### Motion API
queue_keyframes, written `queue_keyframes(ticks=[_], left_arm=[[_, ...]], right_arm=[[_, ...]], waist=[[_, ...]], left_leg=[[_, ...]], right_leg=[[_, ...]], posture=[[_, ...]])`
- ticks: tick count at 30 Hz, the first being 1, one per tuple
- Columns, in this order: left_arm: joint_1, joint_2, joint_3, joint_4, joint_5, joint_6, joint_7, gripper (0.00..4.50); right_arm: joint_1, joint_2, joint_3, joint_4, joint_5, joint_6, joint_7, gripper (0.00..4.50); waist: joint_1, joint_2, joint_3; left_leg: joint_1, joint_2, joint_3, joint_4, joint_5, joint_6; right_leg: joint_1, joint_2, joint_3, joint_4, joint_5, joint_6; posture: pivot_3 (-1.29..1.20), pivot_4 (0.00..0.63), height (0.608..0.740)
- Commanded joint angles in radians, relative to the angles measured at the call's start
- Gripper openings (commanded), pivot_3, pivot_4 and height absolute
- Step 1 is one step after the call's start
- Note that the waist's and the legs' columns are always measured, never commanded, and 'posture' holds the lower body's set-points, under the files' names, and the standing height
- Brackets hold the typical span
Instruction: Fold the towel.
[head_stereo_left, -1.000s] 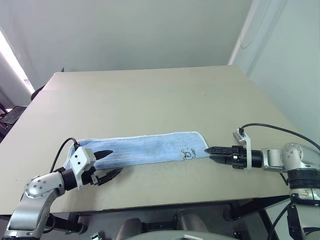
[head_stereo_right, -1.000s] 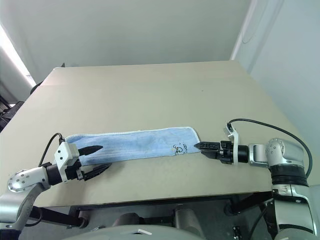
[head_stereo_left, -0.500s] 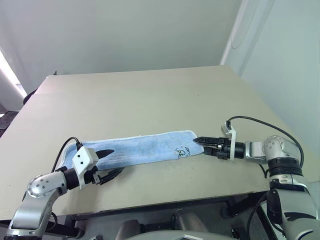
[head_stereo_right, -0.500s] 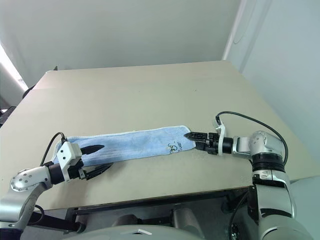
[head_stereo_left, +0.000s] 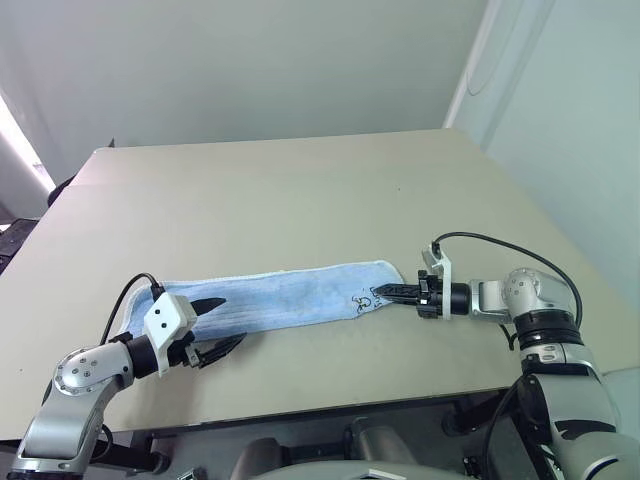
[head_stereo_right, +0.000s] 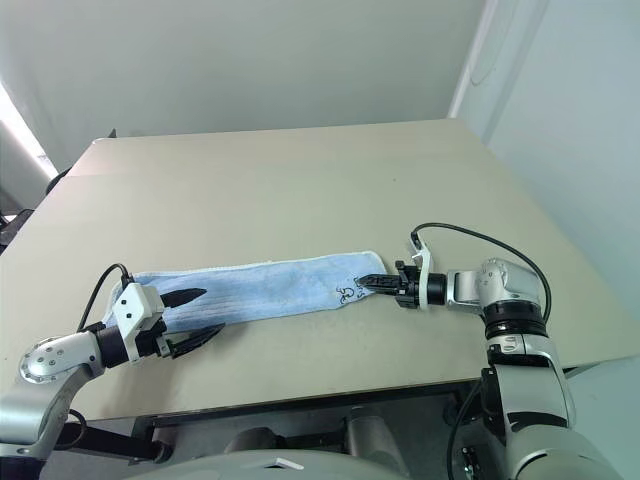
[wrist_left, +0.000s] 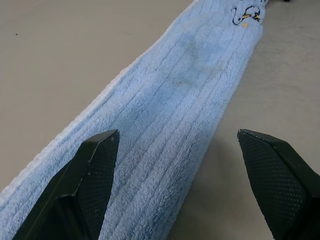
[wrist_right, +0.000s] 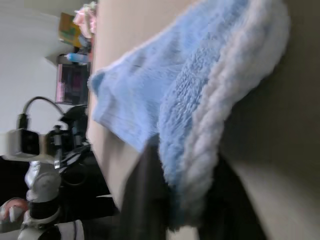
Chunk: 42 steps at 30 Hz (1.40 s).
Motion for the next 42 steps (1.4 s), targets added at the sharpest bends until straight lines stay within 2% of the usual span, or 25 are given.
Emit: queue_keyframes(ticks=[1,9,13,17,21,24,32,37,42], left_arm=[[-0.008,0.016,0.035,-0.011,0.003,-0.019,0.012,3.98],[-0.017,0.016,0.034,0.018,0.017,-0.028,0.019,3.98],[-0.027,0.012,0.023,0.028,0.021,-0.032,0.019,3.98],[-0.032,0.008,0.033,0.023,0.001,-0.018,0.019,3.98],[-0.018,0.02,0.041,0.022,0.005,-0.018,0.011,3.98],[-0.01,0.019,0.044,0.017,0.005,-0.018,0.014,3.98],[0.008,0.023,0.052,0.002,0.006,-0.011,0.028,3.98],[-0.002,0.021,0.047,0.0,0.008,-0.002,0.033,3.98],[-0.003,0.017,0.039,0.001,0.014,0.0,0.037,3.98]], right_arm=[[-0.005,-0.094,-0.016,-0.052,0.016,0.007,0.062,0.02],[0.079,-0.314,0.116,-0.196,0.004,-0.021,0.265,0.02],[0.142,-0.461,0.245,-0.29,-0.079,-0.165,0.384,0.02],[0.096,-0.564,0.32,-0.265,-0.2,-0.313,0.439,0.02],[0.023,-0.619,0.34,-0.343,-0.219,-0.324,0.499,0.02],[0.0,-0.614,0.346,-0.442,-0.209,-0.304,0.503,0.02],[0.027,-0.48,0.308,-0.731,-0.116,-0.271,0.41,0.02],[-0.027,-0.321,0.311,-0.695,-0.061,-0.209,0.341,0.02],[-0.05,-0.22,0.386,-0.654,-0.099,-0.267,0.324,0.02]], waist=[[0.003,0.002,0.001],[0.003,0.003,0.002],[0.003,0.003,0.002],[0.002,0.003,0.002],[0.001,0.007,0.004],[0.002,0.006,0.004],[0.011,0.005,0.004],[0.015,0.003,0.004],[0.025,0.003,0.004]], left_leg=[[0.0,0.0,0.0,0.0,0.0,0.0],[0.0,0.0,-0.002,-0.002,0.0,0.0],[0.0,0.0,-0.001,-0.002,0.0,0.0],[0.0,-0.001,-0.001,-0.001,0.0,0.0],[0.0,-0.001,0.0,-0.002,0.0,0.0],[0.0,0.001,-0.001,-0.002,0.0,0.0],[-0.001,0.001,-0.002,-0.002,0.0,0.0],[-0.001,0.001,-0.002,-0.002,0.0,0.0],[-0.001,0.001,-0.002,-0.002,0.0,0.0]], right_leg=[[0.0,0.0,0.0,0.0,0.0,0.0],[-0.002,0.0,-0.001,-0.004,0.0,0.002],[-0.002,-0.001,-0.001,-0.006,0.0,0.001],[-0.002,-0.001,-0.001,-0.007,0.0,0.002],[-0.003,-0.001,-0.001,-0.007,0.0,0.002],[-0.004,0.0,-0.001,-0.006,0.0,0.002],[-0.004,-0.001,-0.003,-0.008,0.0,0.002],[-0.003,-0.001,-0.003,-0.008,0.0,0.001],[-0.004,-0.001,-0.003,-0.008,0.001,0.001]], posture=[[0.0,0.0,0.74],[0.0,0.0,0.74],[0.0,0.0,0.74],[0.0,0.0,0.74],[0.0,0.0,0.74],[0.0,0.0,0.74],[0.0,0.0,0.74],[0.0,0.0,0.74],[0.0,0.0,0.74]])
